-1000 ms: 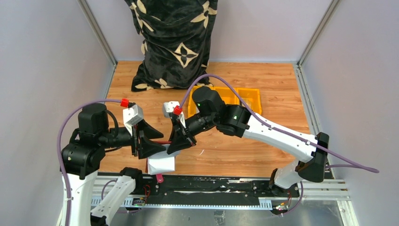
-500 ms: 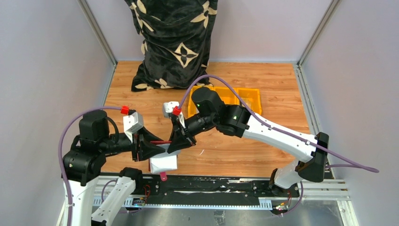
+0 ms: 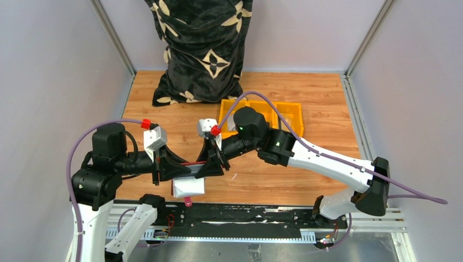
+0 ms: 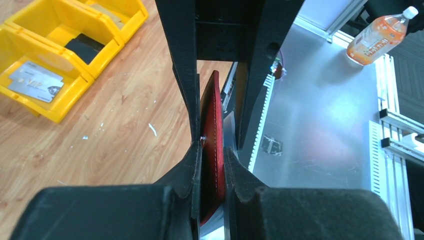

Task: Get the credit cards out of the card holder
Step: Pick up the card holder from the corner of the board.

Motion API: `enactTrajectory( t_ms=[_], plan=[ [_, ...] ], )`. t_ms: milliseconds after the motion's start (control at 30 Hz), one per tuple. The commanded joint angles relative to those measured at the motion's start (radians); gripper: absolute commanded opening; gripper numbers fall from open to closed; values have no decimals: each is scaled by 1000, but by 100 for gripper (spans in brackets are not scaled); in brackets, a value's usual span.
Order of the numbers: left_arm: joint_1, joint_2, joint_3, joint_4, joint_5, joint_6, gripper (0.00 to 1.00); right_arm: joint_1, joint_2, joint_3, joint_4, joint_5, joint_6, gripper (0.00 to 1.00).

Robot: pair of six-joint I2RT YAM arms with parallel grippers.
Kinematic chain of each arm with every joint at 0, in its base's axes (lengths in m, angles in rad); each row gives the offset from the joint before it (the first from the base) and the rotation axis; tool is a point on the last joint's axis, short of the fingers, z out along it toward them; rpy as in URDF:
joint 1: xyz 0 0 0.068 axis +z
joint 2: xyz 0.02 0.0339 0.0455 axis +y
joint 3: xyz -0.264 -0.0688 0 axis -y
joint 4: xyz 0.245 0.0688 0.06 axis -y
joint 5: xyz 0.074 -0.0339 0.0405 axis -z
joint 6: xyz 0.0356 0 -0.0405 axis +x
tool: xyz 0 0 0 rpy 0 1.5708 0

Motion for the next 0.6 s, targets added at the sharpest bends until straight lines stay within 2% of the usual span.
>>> enactTrajectory(
  t_ms=[0, 100, 167, 400, 567],
  plan=[
    [-1, 15, 28, 31, 0, -9, 0, -30, -94, -148, 330, -60, 222, 39],
    [0, 9, 30, 31, 1, -8, 0, -71, -128, -270, 595, -83, 414, 40],
    [0, 8, 34, 31, 3, -8, 0, -77, -133, -312, 698, -93, 482, 43],
    [-1, 3, 60, 32, -7, -16, 0, -77, -110, -357, 802, -93, 574, 51],
    [-1, 3, 93, 31, -18, -40, 0, -77, -105, -388, 822, -32, 585, 49]
  ],
)
